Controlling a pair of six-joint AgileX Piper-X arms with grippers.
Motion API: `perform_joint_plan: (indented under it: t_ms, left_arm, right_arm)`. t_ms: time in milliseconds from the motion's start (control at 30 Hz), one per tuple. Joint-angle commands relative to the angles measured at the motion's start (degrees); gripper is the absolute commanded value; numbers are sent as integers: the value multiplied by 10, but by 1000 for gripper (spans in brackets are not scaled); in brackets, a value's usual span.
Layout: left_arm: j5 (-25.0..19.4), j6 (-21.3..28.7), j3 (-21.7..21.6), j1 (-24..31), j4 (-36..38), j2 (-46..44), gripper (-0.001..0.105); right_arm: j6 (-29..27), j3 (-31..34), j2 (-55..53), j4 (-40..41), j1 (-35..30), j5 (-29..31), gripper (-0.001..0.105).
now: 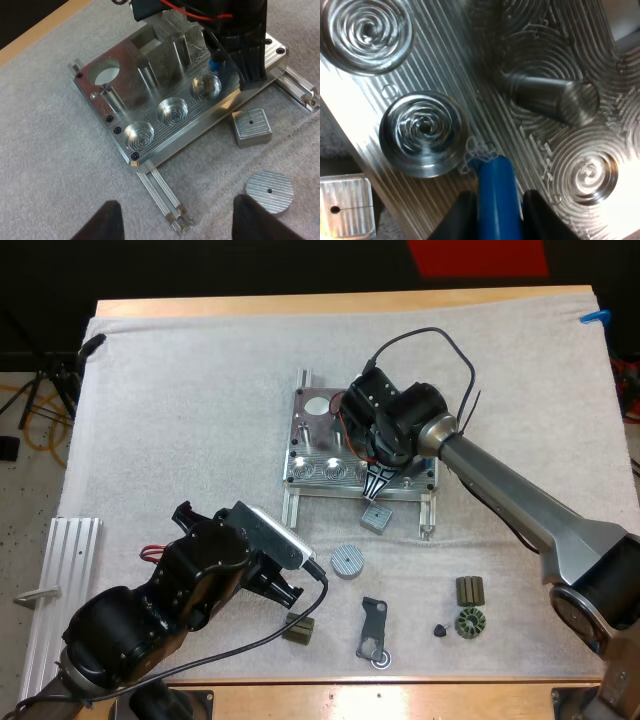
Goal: Load cells from right to left
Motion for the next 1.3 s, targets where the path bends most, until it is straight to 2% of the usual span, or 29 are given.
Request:
perform_joint_plan:
  t_ms: [0,400,567,1067,1267]
  left_arm:
    - [-14,-1,-1,0,-6,-4,48]
    - [-14,10,-1,0,-6,-4,48]
    - [-14,12,-1,0,-6,-4,48]
    - [-14,12,-1,0,-6,-4,48]
    - [-15,12,-1,0,-6,-4,48]
  right_arm:
    - [-3,1,14,-22,0,2,1]
    - [-1,1,14,-51,0,10,1]
    - [-23,1,14,-71,0,35,1]
    - [-29,1,14,-64,-10,81,1]
    - [-24,1,14,-64,-13,80,1]
